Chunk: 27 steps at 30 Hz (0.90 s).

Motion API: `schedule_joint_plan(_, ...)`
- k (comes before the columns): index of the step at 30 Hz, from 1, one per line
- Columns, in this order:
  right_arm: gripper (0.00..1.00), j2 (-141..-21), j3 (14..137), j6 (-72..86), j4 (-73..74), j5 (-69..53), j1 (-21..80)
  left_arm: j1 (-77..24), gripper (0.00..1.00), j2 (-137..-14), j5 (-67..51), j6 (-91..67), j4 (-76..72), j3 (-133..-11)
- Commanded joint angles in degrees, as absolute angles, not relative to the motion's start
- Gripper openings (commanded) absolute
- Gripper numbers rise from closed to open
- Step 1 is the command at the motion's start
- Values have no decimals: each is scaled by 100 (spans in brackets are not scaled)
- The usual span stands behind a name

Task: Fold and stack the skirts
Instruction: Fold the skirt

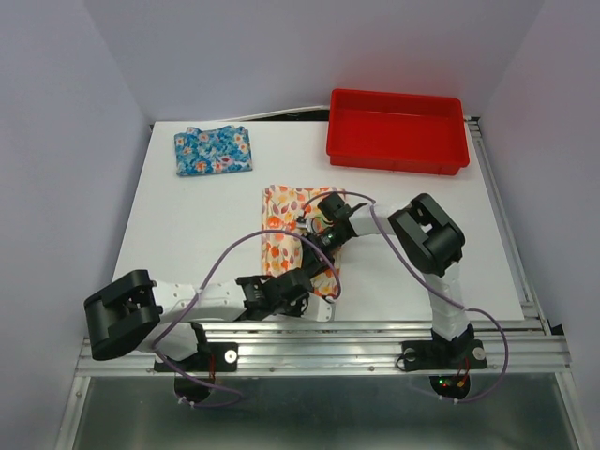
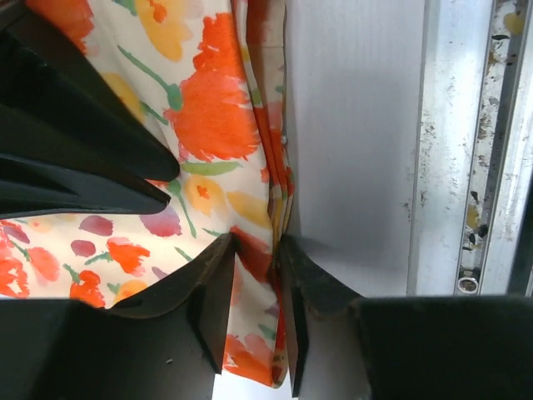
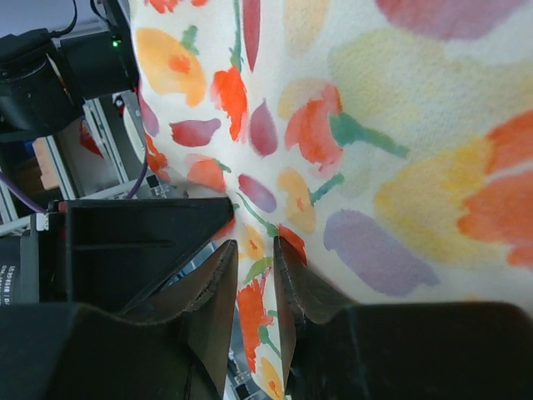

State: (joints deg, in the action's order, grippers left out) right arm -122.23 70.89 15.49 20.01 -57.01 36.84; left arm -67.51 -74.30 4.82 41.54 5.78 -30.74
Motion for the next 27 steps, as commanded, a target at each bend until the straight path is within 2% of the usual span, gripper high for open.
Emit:
schedule_joint_plan(1,31,-12533,7066,1283,2074,-4781,3735,-6776,29,-7620,562,4104,598,-3199)
schedule_joint_plan(2,31,-12542,7075,1283,2092,-4781,3735,-6776,21,-7646,580,4078,606,-3234)
schedule_joint_plan(3,31,-12542,7075,1283,2083,-4781,3735,-6785,21,-7655,615,4043,615,-3260)
schedule_joint_plan(8,31,-12472,7049,1239,2083,-4808,3735,-6768,0,-7620,422,3990,878,-3418)
schedule_joint_plan(15,34,-11901,7382,1108,2197,-4711,3569,-6768,0,-7094,-517,4061,1791,-3858)
schedule_joint_plan(21,51,-11628,8505,590,2908,-4465,3191,-6768,0,-6882,-1010,4017,2442,-4236)
schedule_joint_plan(23,60,-11672,8849,440,3058,-4255,3121,-6733,0,-6786,-1230,3990,2680,-4385)
schedule_joint_plan(27,60,-12058,9849,-260,3524,-3947,3059,-6706,0,-6680,-1476,3938,2900,-4605)
